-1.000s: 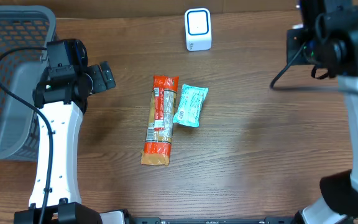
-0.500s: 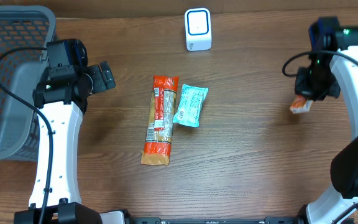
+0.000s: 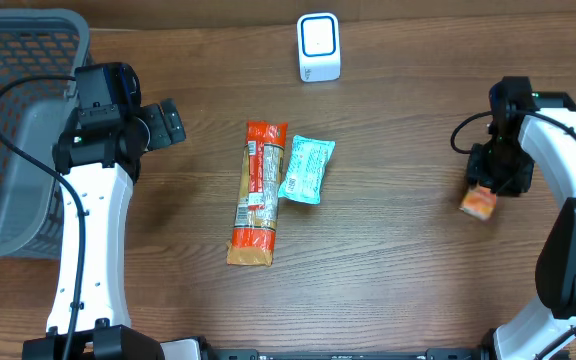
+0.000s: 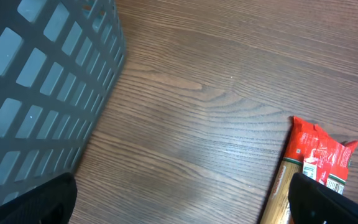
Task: Scan the item barcode
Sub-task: 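Move the tissue pack right and release it on the table, then move the right gripper left to the mint-green snack bar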
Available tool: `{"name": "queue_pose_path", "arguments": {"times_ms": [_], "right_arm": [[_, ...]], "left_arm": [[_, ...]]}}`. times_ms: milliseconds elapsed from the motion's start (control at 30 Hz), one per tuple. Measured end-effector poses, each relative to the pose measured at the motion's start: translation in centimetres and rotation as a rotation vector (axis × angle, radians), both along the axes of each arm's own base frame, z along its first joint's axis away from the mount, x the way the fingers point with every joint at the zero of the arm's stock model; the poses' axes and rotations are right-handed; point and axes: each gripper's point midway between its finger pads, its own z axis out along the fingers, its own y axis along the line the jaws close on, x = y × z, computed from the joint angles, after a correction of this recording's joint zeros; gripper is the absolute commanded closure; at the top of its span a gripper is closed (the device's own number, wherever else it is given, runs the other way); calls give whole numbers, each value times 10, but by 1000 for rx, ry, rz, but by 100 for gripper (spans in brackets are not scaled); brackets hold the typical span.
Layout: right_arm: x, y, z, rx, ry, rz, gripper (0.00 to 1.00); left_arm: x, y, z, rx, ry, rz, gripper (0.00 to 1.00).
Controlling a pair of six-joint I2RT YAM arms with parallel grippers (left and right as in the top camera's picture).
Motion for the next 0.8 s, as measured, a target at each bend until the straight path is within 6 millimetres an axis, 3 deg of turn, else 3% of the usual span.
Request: {"name": "queue_pose_path", "arguments": {"times_ms": [167, 333, 400, 500, 633, 800], "right_arm": [[-1, 2, -1, 9, 3, -13, 26], [10, 27, 10, 119, -44, 13, 24], [20, 46, 22, 190, -109, 48, 1], [38, 88, 53, 353, -249, 121, 0], [54, 140, 90, 574, -389, 220, 7], [61, 185, 105, 711, -457, 315, 11]], "left_arm": [[0, 0, 0, 0, 0, 0, 0], [0, 0, 0, 0, 0, 0, 0], [0, 0, 0, 0, 0, 0, 0], [0, 0, 0, 0, 0, 0, 0], [0, 0, 0, 0, 0, 0, 0], [0, 0, 0, 0, 0, 0, 0]]}}
